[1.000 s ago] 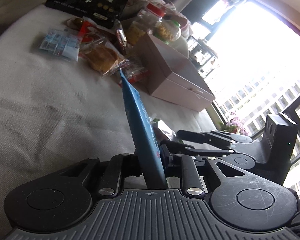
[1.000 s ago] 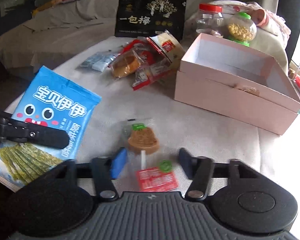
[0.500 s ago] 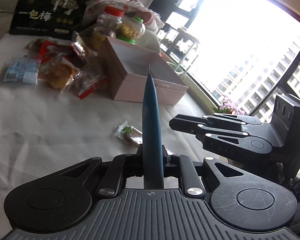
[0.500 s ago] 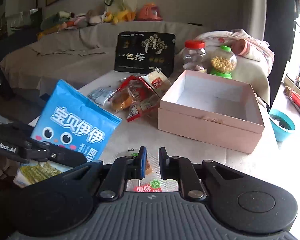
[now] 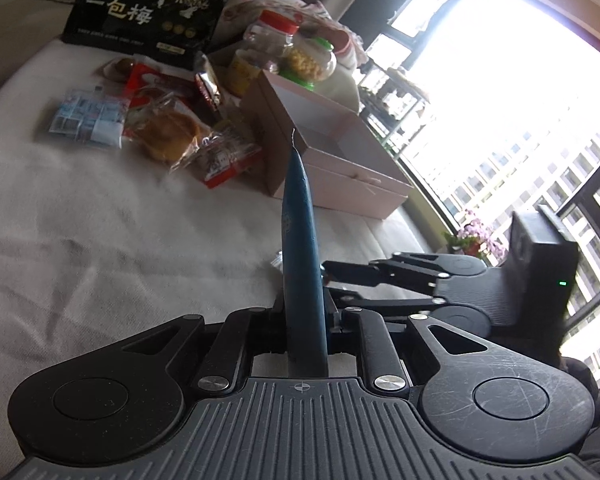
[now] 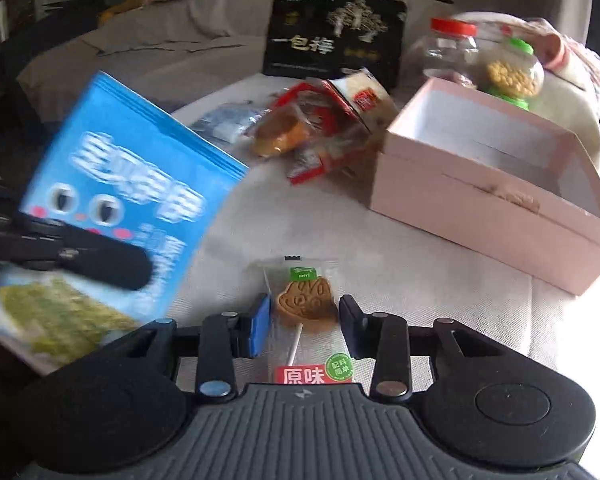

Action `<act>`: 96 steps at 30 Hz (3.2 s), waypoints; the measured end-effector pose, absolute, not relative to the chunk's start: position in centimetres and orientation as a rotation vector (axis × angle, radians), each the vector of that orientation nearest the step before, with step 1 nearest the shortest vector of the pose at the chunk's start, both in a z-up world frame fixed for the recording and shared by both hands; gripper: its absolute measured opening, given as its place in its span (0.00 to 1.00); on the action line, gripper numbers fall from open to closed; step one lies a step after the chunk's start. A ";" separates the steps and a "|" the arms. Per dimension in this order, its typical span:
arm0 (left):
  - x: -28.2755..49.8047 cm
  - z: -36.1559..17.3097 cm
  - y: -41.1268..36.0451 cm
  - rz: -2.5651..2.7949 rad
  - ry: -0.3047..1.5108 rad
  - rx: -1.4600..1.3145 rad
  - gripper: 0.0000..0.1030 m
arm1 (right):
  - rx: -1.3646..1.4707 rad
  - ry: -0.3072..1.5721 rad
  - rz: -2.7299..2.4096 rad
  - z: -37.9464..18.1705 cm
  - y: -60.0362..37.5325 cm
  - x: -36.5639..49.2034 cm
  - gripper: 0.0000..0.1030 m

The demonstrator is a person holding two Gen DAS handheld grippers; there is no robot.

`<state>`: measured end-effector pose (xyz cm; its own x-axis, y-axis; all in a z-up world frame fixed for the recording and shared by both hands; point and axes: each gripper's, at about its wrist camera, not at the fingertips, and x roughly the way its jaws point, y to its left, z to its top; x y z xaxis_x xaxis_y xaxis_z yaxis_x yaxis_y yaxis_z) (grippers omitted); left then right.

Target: Organize snacks

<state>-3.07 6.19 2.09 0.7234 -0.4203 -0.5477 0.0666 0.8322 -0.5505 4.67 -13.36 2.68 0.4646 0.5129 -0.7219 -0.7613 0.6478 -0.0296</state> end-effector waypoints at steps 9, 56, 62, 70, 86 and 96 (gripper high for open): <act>0.2 7.0 4.5 -0.405 0.637 -0.479 0.17 | -0.261 0.533 0.709 11.8 -18.2 6.5 0.36; 2.1 0.2 21.1 0.188 0.591 -0.604 0.20 | -0.248 1.031 0.575 1.7 15.6 33.1 0.71; 1.4 -0.2 22.5 0.192 0.547 -0.664 0.20 | -0.349 0.967 0.692 2.0 15.8 29.6 0.49; 1.4 -0.7 22.3 0.201 0.592 -0.657 0.20 | -0.491 0.947 0.888 2.2 15.3 21.9 0.49; 4.0 0.1 22.0 0.179 0.573 -0.520 0.20 | -0.445 0.868 0.942 6.5 9.6 18.3 0.62; 1.7 0.4 19.3 0.068 0.668 -0.364 0.25 | -0.444 0.758 0.955 7.1 2.9 15.7 0.71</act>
<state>1.72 19.29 0.44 0.7856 -0.0540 -0.6164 -0.1776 0.9346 -0.3082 15.72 2.93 7.10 0.3557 0.5626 -0.7463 -0.8544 0.5194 -0.0157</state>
